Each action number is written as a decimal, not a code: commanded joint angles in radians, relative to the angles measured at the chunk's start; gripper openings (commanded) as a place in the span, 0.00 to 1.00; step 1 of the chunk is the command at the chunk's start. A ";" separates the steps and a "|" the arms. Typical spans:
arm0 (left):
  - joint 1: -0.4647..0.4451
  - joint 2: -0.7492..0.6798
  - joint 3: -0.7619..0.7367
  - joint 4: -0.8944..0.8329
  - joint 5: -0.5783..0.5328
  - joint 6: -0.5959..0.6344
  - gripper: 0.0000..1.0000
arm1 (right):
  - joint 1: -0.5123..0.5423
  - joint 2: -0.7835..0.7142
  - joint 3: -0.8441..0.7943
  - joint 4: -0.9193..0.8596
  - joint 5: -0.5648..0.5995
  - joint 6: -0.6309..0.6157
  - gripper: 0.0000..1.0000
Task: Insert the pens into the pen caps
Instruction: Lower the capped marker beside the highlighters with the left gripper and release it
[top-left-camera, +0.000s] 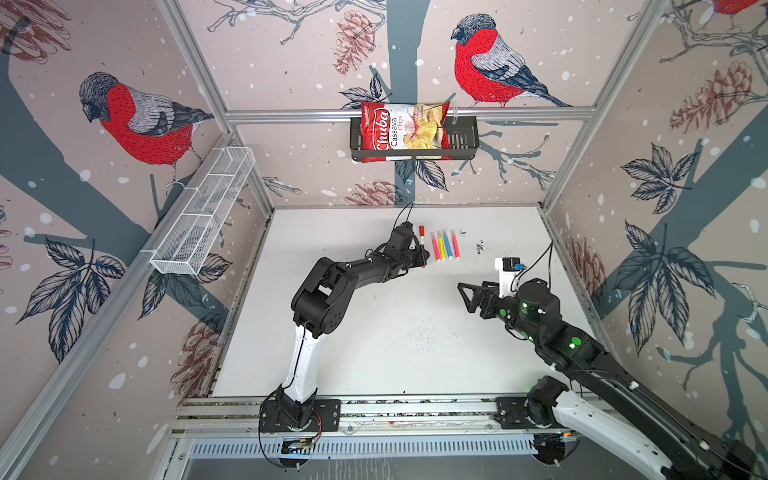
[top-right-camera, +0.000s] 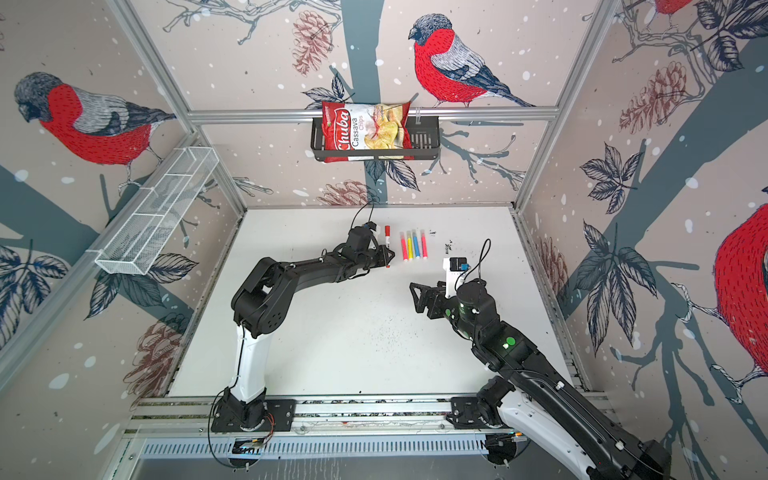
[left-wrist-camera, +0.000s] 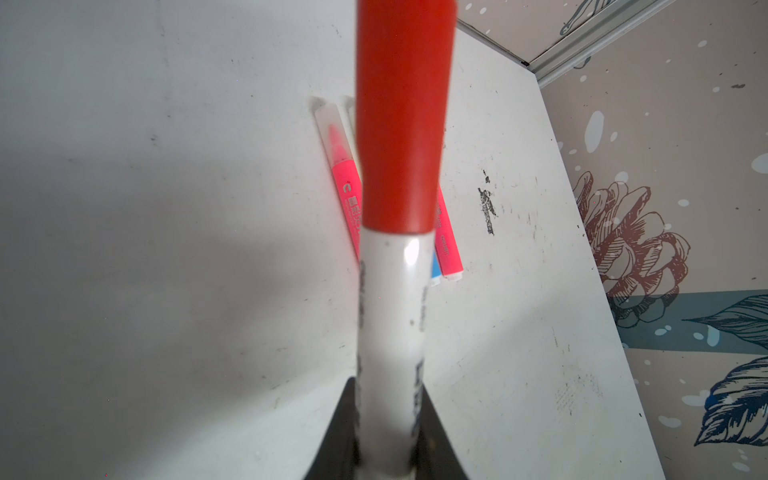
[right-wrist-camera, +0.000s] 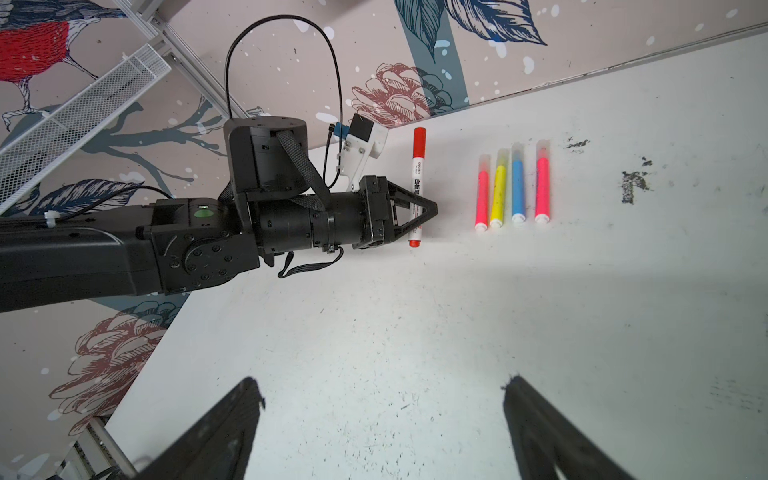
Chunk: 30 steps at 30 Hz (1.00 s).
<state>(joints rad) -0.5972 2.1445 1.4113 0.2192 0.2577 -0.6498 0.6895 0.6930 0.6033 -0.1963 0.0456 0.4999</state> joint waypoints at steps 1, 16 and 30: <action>0.001 0.022 0.028 -0.029 -0.011 0.004 0.06 | -0.003 -0.005 -0.008 0.022 -0.012 0.010 0.92; -0.001 0.115 0.135 -0.067 0.009 -0.014 0.16 | -0.011 -0.015 -0.025 0.032 -0.021 0.020 0.92; -0.001 0.116 0.112 0.005 0.057 -0.056 0.29 | -0.015 -0.025 -0.019 0.031 -0.033 0.022 0.92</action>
<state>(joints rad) -0.5976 2.2597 1.5284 0.1841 0.2901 -0.6868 0.6750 0.6720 0.5800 -0.1890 0.0200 0.5072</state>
